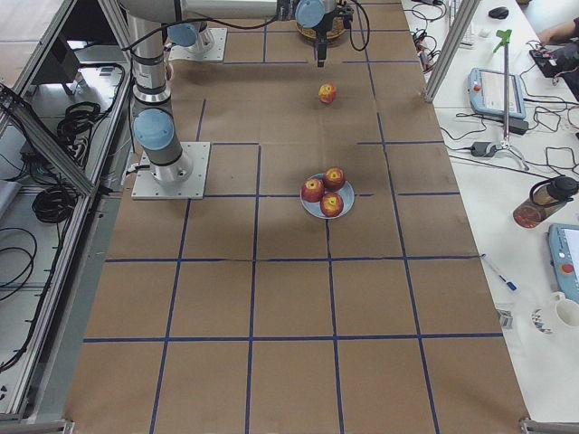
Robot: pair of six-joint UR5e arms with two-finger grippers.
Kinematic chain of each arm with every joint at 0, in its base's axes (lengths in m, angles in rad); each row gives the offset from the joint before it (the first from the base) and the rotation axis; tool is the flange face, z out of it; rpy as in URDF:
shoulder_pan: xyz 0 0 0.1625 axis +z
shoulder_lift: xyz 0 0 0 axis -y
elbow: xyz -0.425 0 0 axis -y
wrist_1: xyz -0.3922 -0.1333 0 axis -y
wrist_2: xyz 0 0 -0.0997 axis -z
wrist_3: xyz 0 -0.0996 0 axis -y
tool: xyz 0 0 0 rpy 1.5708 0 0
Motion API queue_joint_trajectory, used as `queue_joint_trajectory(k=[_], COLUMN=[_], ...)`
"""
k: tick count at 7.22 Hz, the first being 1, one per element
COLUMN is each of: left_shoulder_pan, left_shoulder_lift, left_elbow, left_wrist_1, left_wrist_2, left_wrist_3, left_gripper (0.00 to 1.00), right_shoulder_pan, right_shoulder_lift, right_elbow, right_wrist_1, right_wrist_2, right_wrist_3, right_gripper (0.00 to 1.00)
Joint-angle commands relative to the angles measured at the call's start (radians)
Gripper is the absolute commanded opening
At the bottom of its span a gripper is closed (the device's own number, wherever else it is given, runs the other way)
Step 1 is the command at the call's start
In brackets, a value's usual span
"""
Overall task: Transfer apple from basket to plate
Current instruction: 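Move the right gripper down onto the apple and grasp it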
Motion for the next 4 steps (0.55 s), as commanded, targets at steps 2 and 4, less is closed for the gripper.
queue_joint_trajectory(k=[2,4], left_shoulder_pan=[0.004,0.004], left_shoulder_lift=[-0.004,-0.006], left_elbow=[0.005,0.012], left_wrist_1=[0.002,0.012], left_wrist_2=[0.002,0.002], left_wrist_3=[0.000,0.003], left_gripper=[0.99,0.99], right_shoulder_pan=[0.044,0.046], right_shoulder_lift=[0.149,0.201], right_elbow=[0.011,0.051], right_wrist_1=[-0.183,-0.309], right_wrist_2=[0.000,-0.002], right_wrist_3=[0.031,0.031], right_gripper=[1.00,1.00])
